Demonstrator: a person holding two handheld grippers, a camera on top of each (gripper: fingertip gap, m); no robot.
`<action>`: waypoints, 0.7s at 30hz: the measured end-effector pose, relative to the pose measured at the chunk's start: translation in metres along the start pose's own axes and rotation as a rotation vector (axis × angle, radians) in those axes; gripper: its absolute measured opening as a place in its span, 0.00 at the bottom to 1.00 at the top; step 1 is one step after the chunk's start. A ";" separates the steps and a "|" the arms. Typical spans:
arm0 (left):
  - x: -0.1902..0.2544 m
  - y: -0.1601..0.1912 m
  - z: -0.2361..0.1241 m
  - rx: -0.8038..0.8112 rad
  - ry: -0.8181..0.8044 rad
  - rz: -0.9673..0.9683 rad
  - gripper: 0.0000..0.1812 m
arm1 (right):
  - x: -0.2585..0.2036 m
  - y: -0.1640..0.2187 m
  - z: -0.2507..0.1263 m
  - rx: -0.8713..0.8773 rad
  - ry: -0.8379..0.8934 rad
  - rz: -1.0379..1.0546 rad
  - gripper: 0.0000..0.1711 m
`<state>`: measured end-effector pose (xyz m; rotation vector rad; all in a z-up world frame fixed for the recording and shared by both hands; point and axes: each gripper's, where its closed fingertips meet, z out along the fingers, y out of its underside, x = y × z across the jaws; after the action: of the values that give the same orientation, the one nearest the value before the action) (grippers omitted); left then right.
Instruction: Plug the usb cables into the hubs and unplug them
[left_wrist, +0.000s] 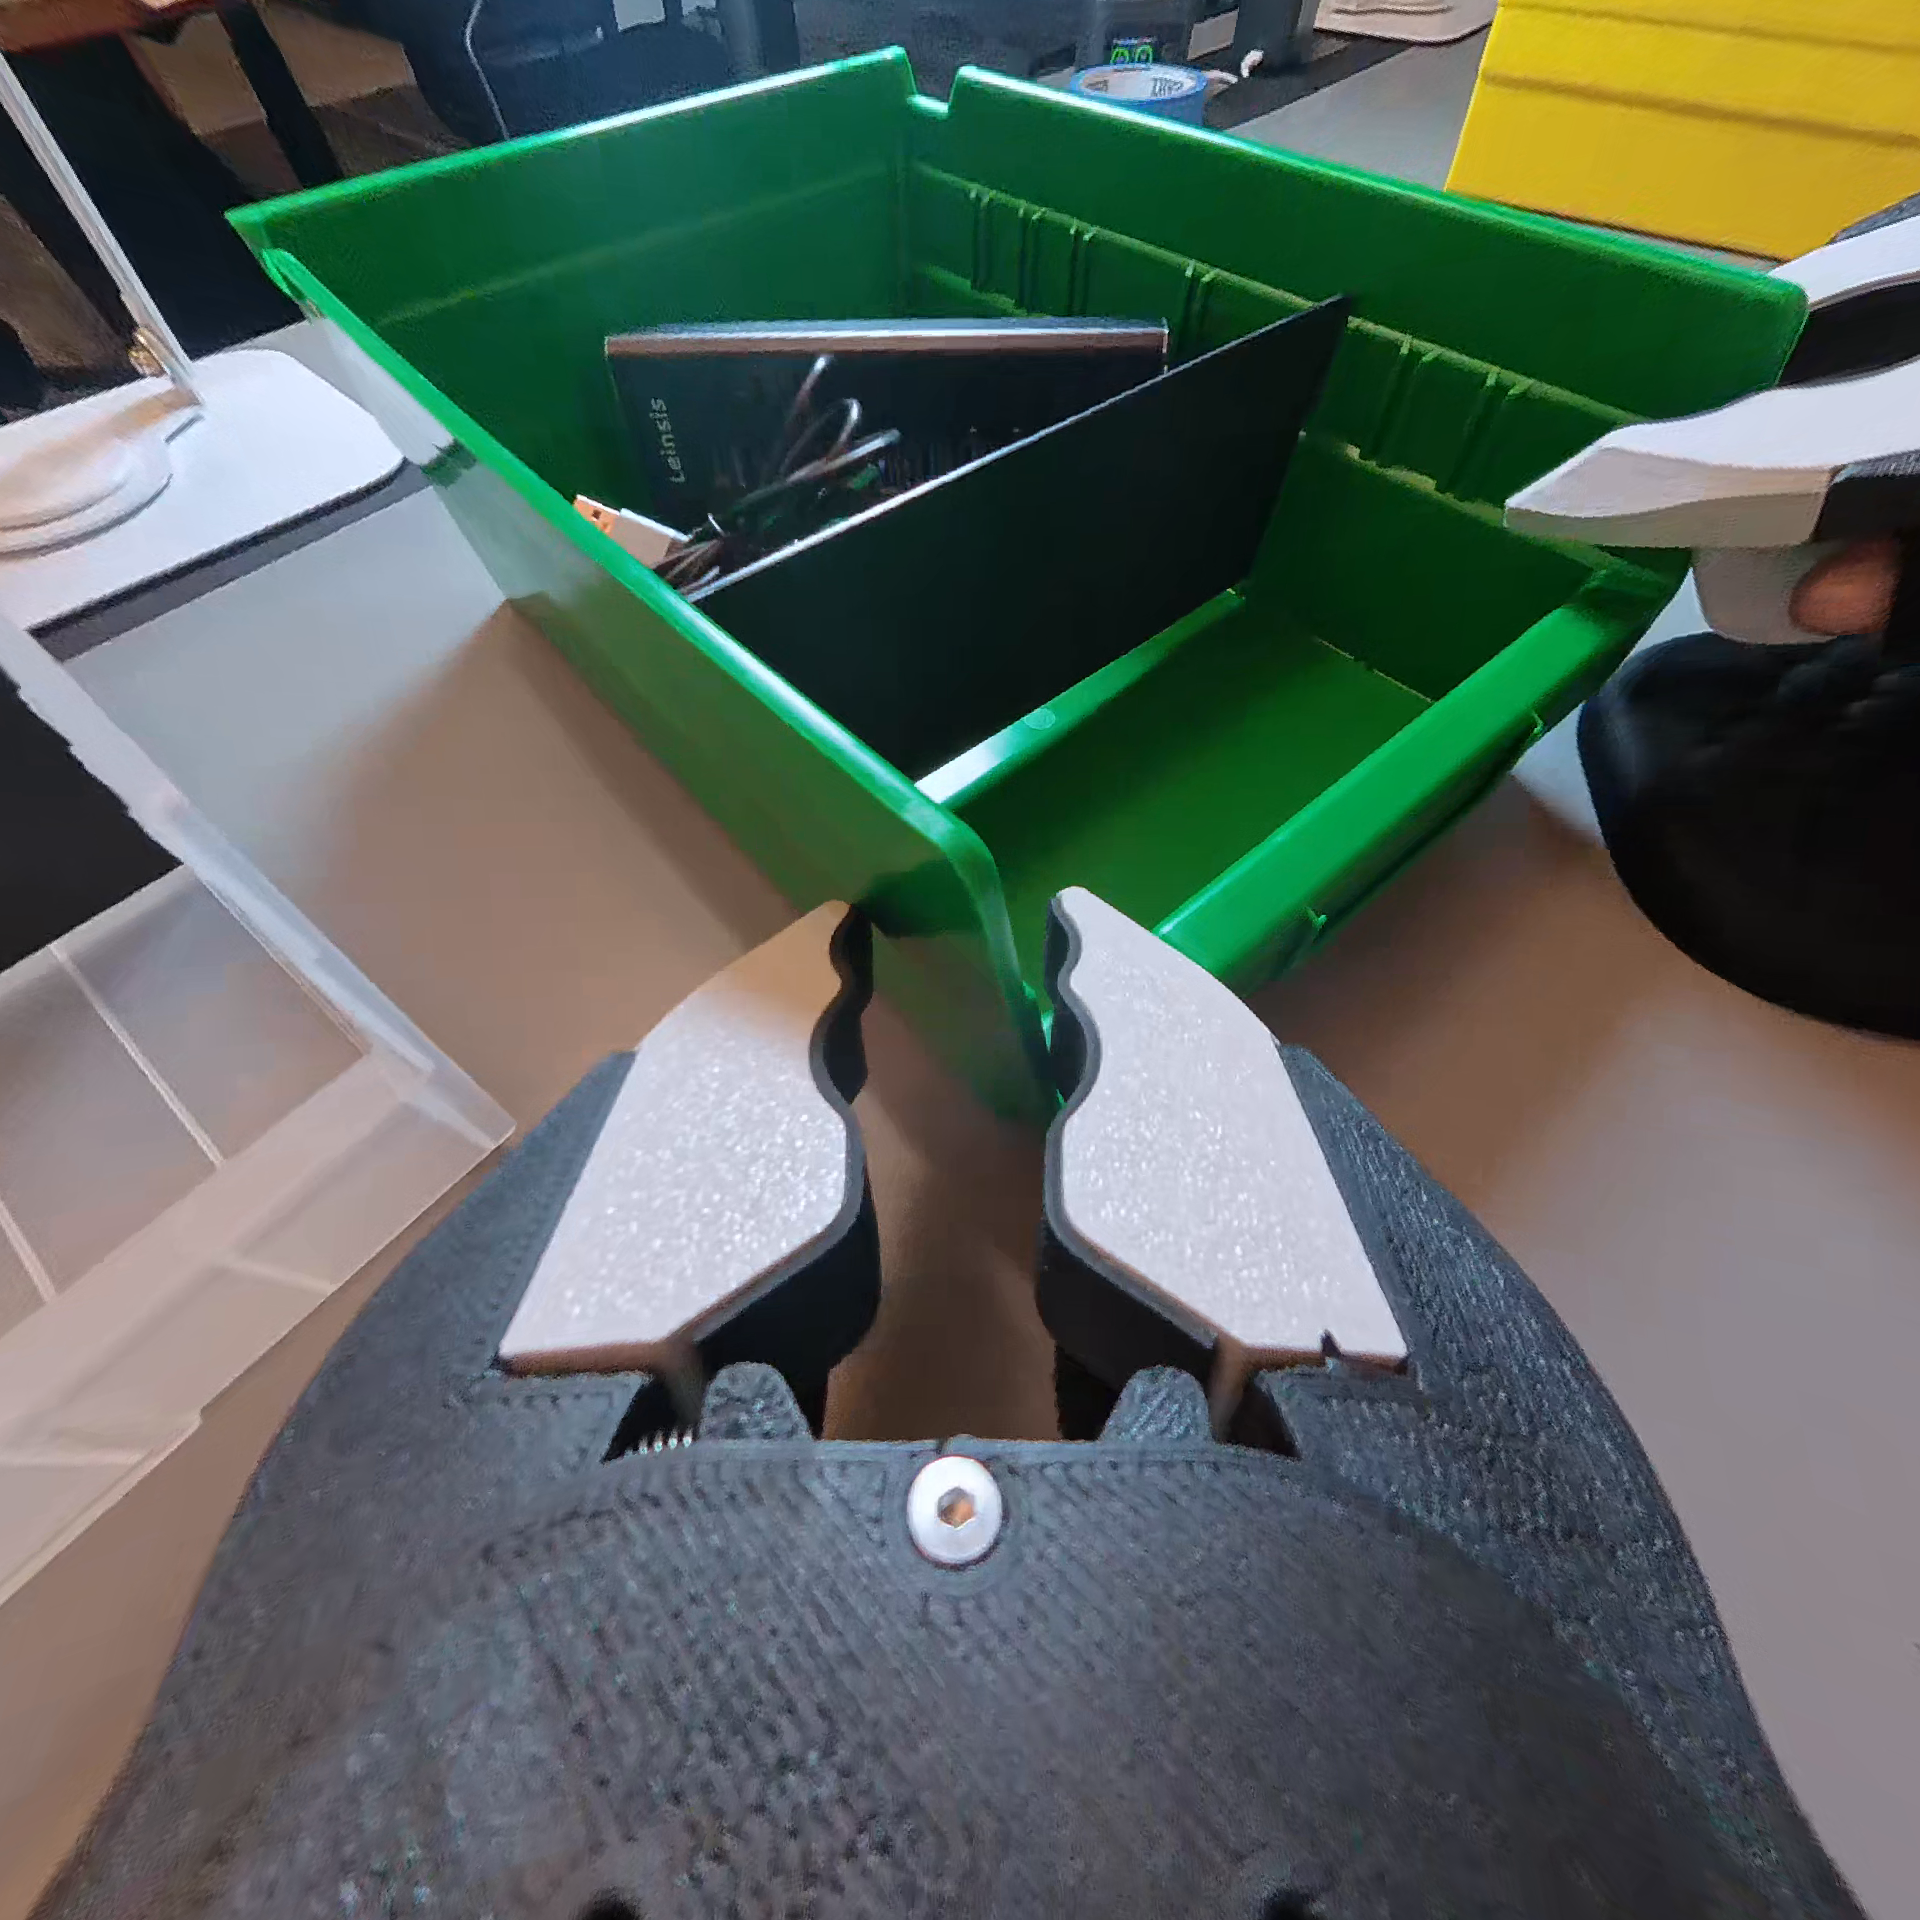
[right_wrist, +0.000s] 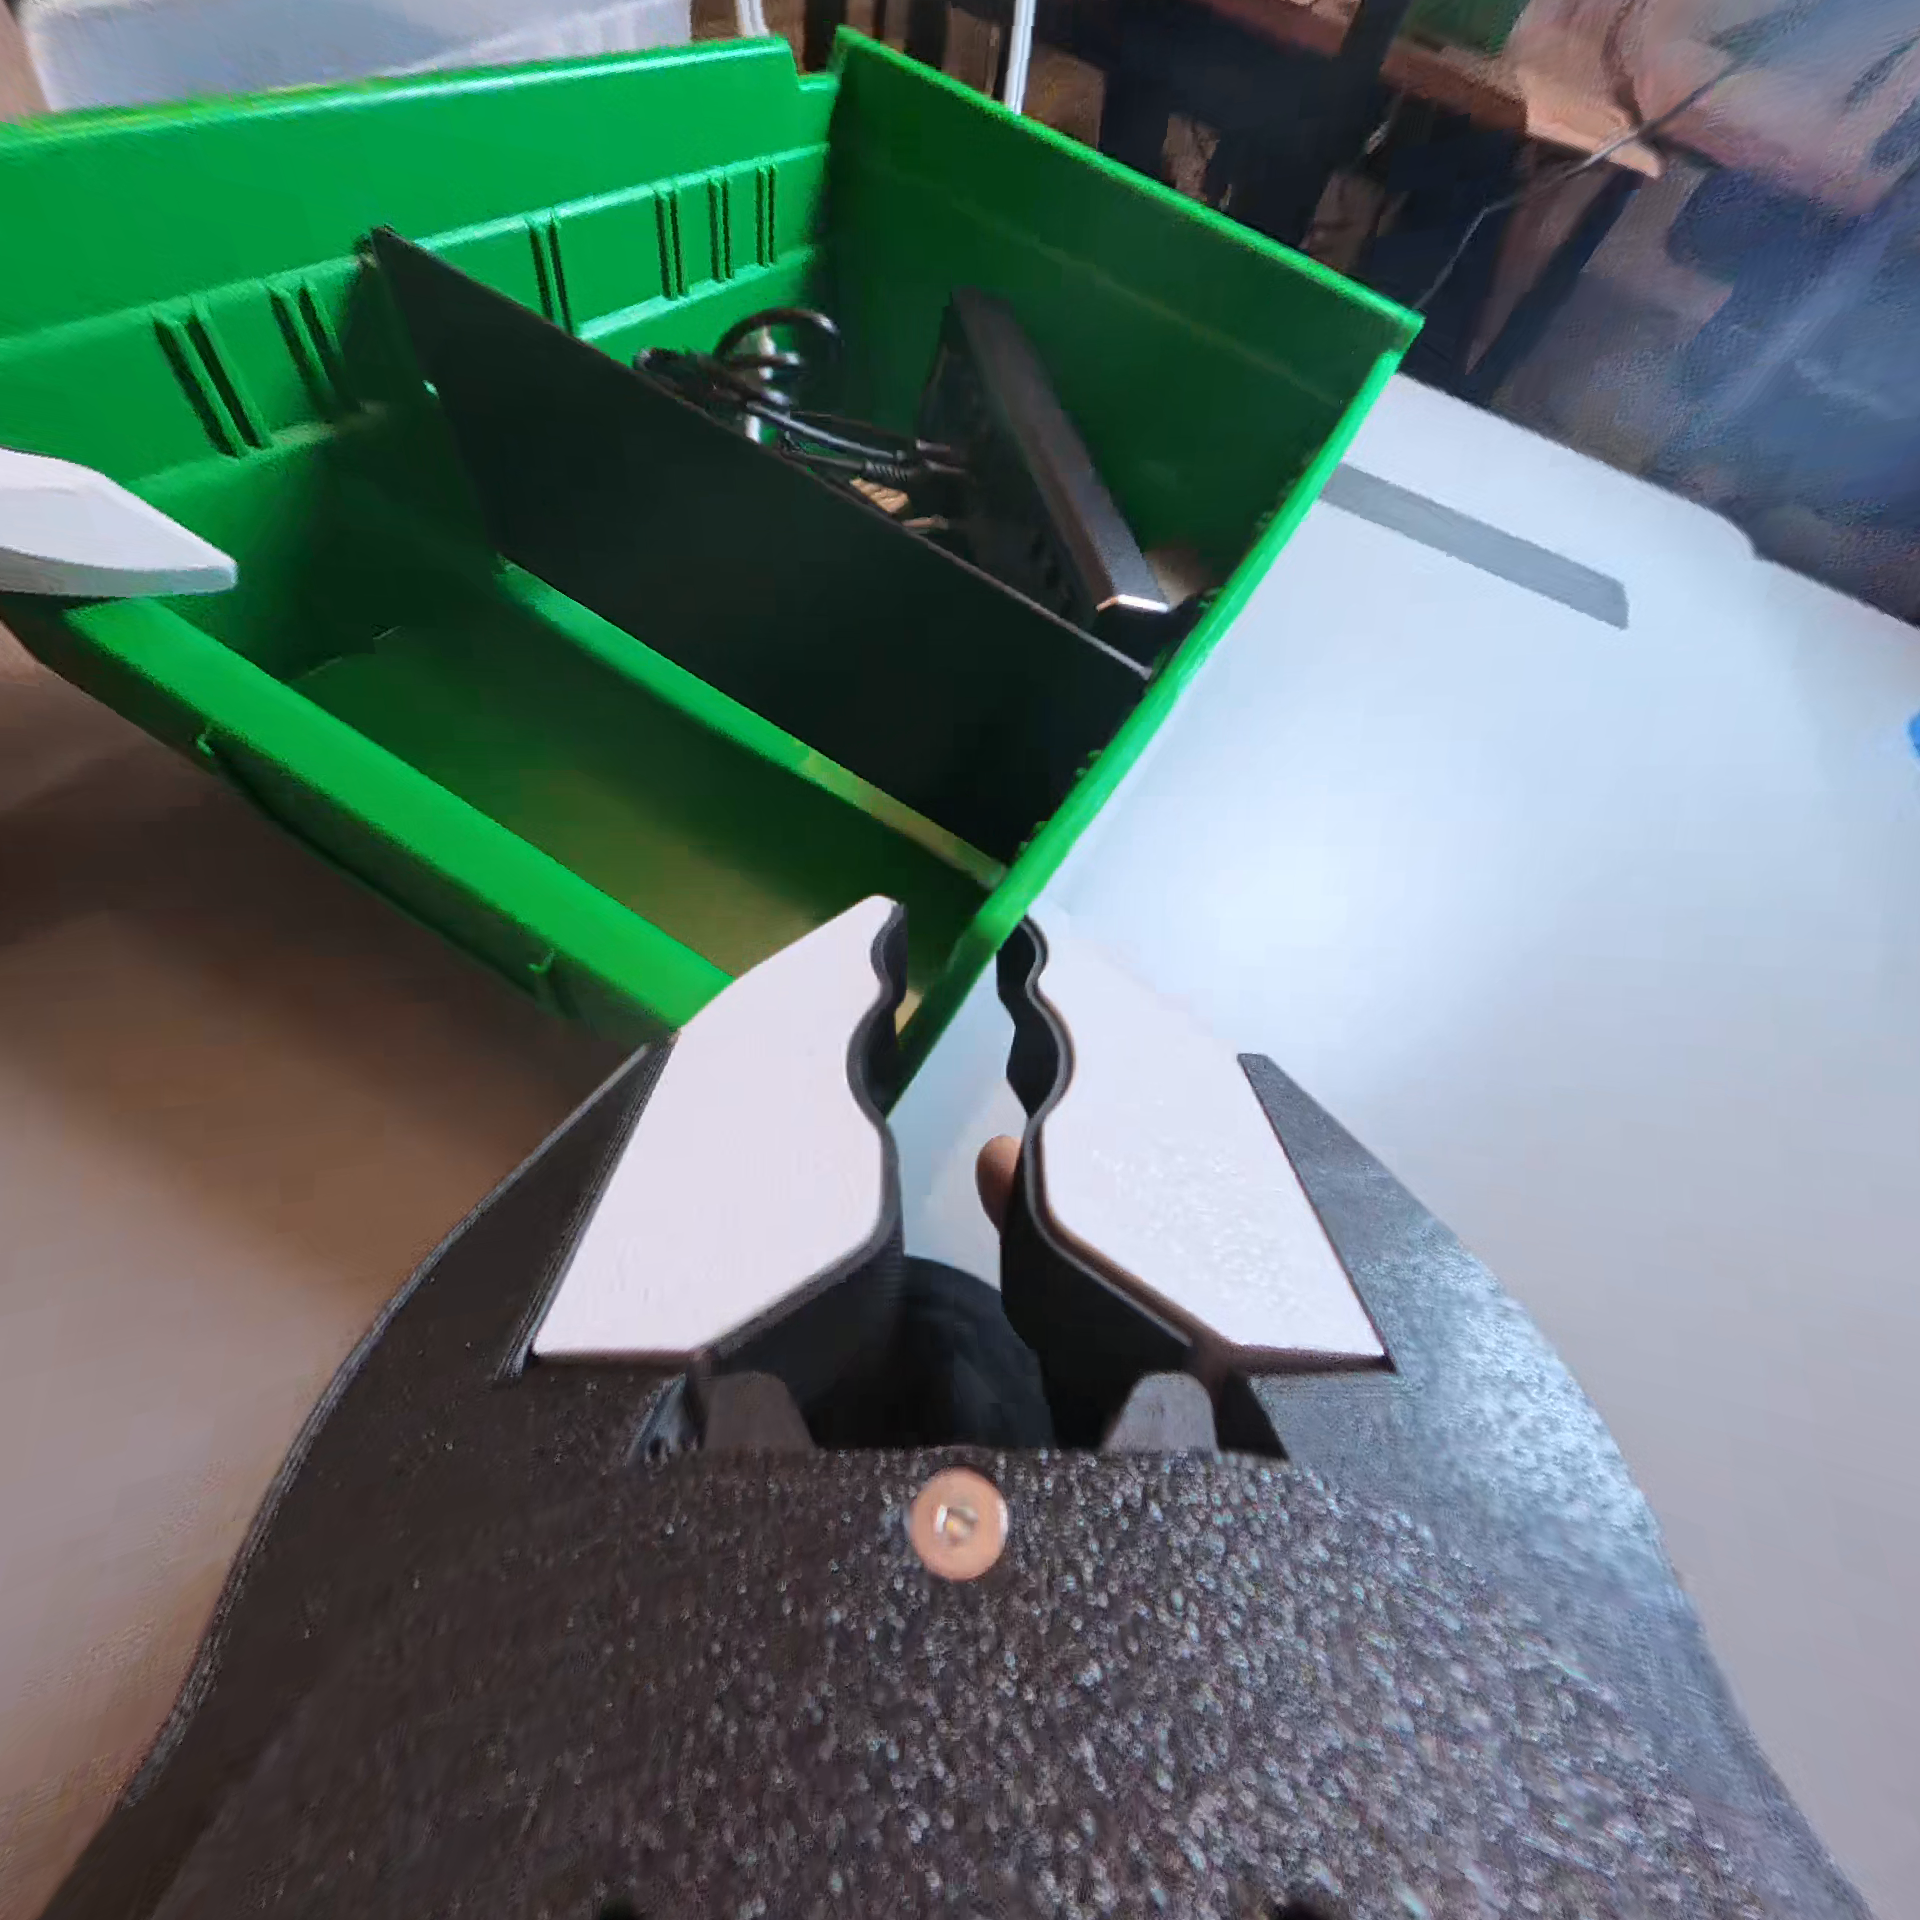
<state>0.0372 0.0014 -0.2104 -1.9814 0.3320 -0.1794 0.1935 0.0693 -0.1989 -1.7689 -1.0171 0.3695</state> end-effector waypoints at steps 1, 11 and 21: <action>0.001 -0.003 -0.006 0.022 -0.003 0.003 0.17 | -0.004 -0.003 -0.006 0.029 -0.013 0.015 0.10; -0.016 -0.073 -0.113 0.297 -0.212 0.139 0.08 | -0.046 -0.096 -0.065 0.342 -0.025 -0.095 0.07; -0.059 -0.115 -0.265 0.492 -0.469 0.276 0.08 | -0.136 -0.226 -0.089 0.678 -0.222 -0.187 0.08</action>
<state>-0.0737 -0.1644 0.0072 -1.4171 0.2231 0.3484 0.0656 -0.0623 0.0104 -1.0326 -1.0420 0.7084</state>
